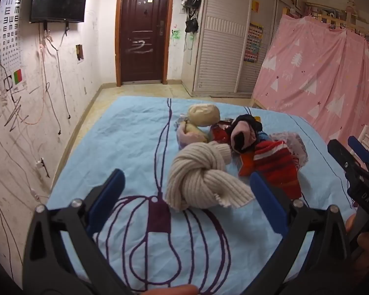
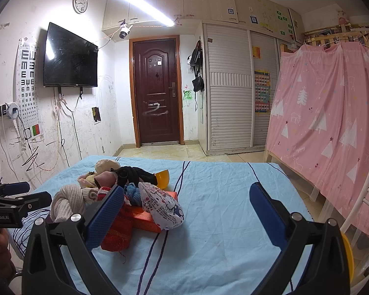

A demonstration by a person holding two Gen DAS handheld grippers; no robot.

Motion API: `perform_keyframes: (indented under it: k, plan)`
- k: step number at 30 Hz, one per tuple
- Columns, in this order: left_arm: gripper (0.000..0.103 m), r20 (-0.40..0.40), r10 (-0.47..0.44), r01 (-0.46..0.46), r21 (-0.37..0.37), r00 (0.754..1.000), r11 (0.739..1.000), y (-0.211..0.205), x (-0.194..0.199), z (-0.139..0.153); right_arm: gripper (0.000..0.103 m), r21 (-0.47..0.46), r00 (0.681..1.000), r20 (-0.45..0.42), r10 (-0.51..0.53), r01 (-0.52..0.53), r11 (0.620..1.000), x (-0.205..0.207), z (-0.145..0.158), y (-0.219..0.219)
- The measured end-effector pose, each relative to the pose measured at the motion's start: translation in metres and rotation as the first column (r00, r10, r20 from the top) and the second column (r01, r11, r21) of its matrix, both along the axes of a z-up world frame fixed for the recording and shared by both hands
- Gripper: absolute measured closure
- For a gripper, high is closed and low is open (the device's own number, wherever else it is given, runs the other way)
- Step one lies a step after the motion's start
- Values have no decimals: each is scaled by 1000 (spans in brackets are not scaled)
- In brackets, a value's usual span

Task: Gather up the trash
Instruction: 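Grasp the white patterned plastic bag with the right tool while the left tool grasps the cream yarn knot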

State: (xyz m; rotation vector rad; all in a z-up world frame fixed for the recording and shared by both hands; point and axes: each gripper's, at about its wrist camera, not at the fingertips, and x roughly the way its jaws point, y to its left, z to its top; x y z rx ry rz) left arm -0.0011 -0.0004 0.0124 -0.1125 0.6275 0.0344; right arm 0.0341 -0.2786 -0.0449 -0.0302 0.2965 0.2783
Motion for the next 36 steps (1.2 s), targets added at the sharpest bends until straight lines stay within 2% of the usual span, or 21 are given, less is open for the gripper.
perform_keyframes:
  k: [13,16,18,20,24,28,31,33,36]
  plan:
    - [5,-5,-6,6,-1,1000,1000,-3,1,0,8,-5,1000,-4,4,-4,1000,-1,-2,-1]
    - [7,-51,-21,20,-19,998,1000,-7,12,-5,8,-26,999,-30,37,-38,999,5,-2,2]
    - [17,-82,-42,39,-39,996,999,-11,21,-10,8,-45,997,-50,55,-57,997,5,0,9]
    - [22,-114,-56,50,-52,992,997,-12,27,-16,8,-61,996,-63,69,-73,995,9,-3,18]
    - [28,-152,-68,60,-62,986,996,-17,37,-26,8,-87,986,-140,95,-107,990,25,-6,28]
    - [34,-161,-52,47,-36,986,998,-23,42,-29,11,-53,964,-240,114,-130,990,45,-10,30]
    - [38,-175,-43,37,-41,984,998,-20,46,-31,30,-37,945,-299,135,-153,988,57,-14,31]
    - [42,-185,-36,29,-41,982,999,-19,47,-32,49,-32,934,-330,140,-160,987,62,-16,31]
    - [48,-193,-32,24,-45,981,999,-16,46,-31,71,-9,915,-373,154,-170,985,70,-22,30]
